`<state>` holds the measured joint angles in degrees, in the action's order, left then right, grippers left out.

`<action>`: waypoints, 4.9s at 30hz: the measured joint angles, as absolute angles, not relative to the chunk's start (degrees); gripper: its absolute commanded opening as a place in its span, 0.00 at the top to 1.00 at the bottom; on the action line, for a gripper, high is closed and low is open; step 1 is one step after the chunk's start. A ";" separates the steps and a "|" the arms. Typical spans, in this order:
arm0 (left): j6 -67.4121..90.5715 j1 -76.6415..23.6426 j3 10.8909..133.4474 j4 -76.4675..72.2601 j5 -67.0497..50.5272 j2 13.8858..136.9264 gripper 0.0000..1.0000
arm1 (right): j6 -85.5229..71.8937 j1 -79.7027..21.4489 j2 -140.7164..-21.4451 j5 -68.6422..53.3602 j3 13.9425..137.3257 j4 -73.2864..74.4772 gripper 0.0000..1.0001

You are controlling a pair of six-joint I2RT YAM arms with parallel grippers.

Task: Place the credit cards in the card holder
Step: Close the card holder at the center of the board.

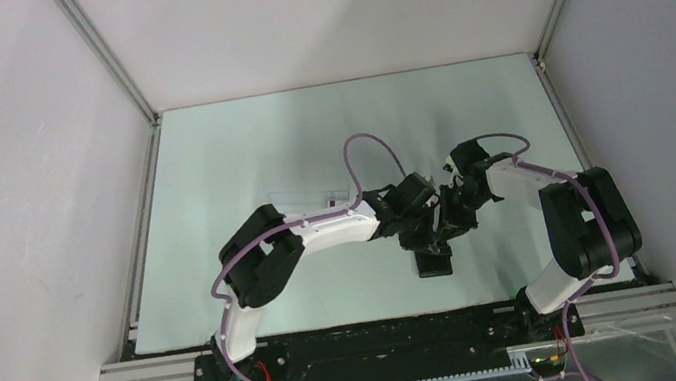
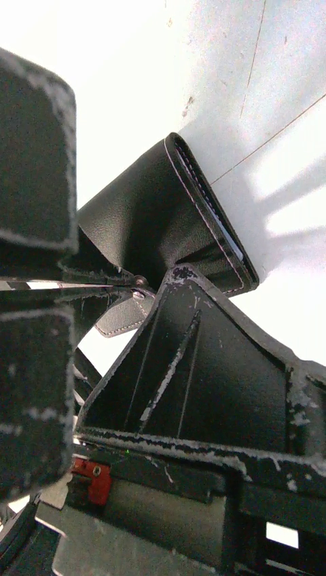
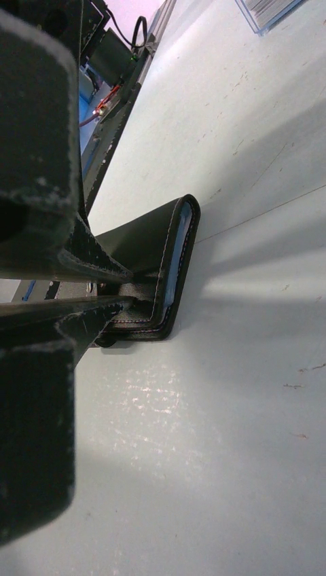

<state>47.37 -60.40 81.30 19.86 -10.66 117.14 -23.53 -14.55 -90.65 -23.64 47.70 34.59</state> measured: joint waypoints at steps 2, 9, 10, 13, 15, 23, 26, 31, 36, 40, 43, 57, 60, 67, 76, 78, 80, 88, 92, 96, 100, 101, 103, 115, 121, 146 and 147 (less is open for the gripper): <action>47.40 -60.27 81.30 19.86 -10.66 117.14 1.00 | -23.53 -14.59 -90.65 -23.66 47.70 34.54 0.84; 47.40 -59.77 81.30 19.81 -10.66 117.14 1.00 | -23.53 -14.79 -90.65 -23.66 47.72 34.37 0.84; 47.40 -59.70 81.30 19.81 -10.66 117.16 1.00 | -23.53 -14.81 -90.65 -23.66 47.72 34.37 0.84; 47.40 -59.61 81.30 19.42 -10.59 117.38 1.00 | -23.53 -14.83 -90.65 -23.66 47.77 34.39 0.83; 47.44 -59.53 81.25 19.27 -10.61 117.58 1.00 | -23.53 -14.90 -90.65 -23.66 47.88 34.50 0.83; 47.46 -59.48 81.21 18.57 -11.11 117.99 1.00 | -23.51 -15.46 -90.52 -23.11 48.40 35.03 0.82; 47.48 -59.48 81.12 18.52 -11.11 117.99 1.00 | -23.49 -15.64 -90.48 -22.92 48.56 35.18 0.81; 47.48 -59.51 81.10 18.52 -11.11 117.99 1.00 | -23.51 -15.81 -88.49 -22.81 48.58 35.20 0.80; 47.48 -59.51 81.10 18.57 -11.09 117.99 1.00 | -23.51 -15.79 -82.78 -22.26 48.66 35.83 0.81; 47.46 -59.51 81.10 18.63 -10.96 117.97 1.00 | -23.42 -15.79 -80.20 -21.87 48.84 36.88 0.85; 47.46 -59.51 81.12 18.79 -10.83 117.95 1.00 | -23.24 -15.79 -80.07 -21.74 48.80 37.82 0.97; 47.42 -59.51 81.12 19.68 -10.41 117.73 1.00 | -23.29 -17.52 -80.40 -21.45 45.47 37.80 1.00; 47.42 -59.51 81.12 19.86 -10.37 117.69 1.00 | -23.33 -18.11 -80.66 -21.26 44.86 37.63 1.00; 47.42 -59.51 81.14 19.97 -10.26 117.69 1.00 | -23.73 -18.96 -81.52 -19.70 43.44 37.04 1.00; 47.27 -59.55 81.25 20.29 -10.15 117.69 1.00 | -24.93 -19.09 -83.22 -18.83 42.98 35.92 1.00; 46.98 -59.57 81.43 20.51 -10.02 117.69 1.00 | -25.06 -19.14 -83.31 -18.85 42.98 35.86 1.00; 46.87 -59.61 81.45 20.69 -9.85 117.69 1.00 | -25.08 -19.27 -83.33 -18.83 42.98 35.75 1.00; 46.44 -59.68 81.78 21.28 -9.54 117.69 1.00 | -25.26 -20.10 -81.80 -18.65 42.74 34.09 1.00; 46.41 -59.72 81.89 21.61 -9.28 117.69 1.00 | -25.26 -20.21 -80.34 -18.63 42.72 32.88 1.00; 46.41 -59.75 81.97 21.87 -9.17 117.69 1.00 | -25.23 -20.32 -81.43 -18.39 42.63 31.90 1.00; 46.35 -59.72 82.00 22.50 -9.10 117.69 1.00 | -25.45 -20.43 -82.96 -18.85 42.44 30.68 1.00; 46.33 -59.72 82.00 22.55 -9.08 117.69 1.00 | -25.47 -20.47 -83.02 -18.90 42.44 30.50 1.00; 46.33 -59.72 82.11 22.70 -9.06 117.69 1.00 | -25.56 -20.60 -83.37 -18.90 42.44 29.91 1.00; 46.41 -59.70 82.41 24.53 -8.97 117.69 1.00 | -29.04 -26.94 -84.18 -10.85 43.92 30.81 1.00; 47.09 -59.33 82.46 25.28 -9.61 117.73 1.00 | -32.95 -30.04 -84.64 -6.26 44.38 31.79 1.00; 46.92 -59.22 81.43 20.64 -9.50 117.19 1.00 | -25.10 -13.82 -72.73 -23.97 43.90 32.97 1.00; 46.92 -59.16 81.30 20.38 -9.65 117.19 1.00 | -24.88 -13.74 -73.19 -24.38 43.90 32.88 1.00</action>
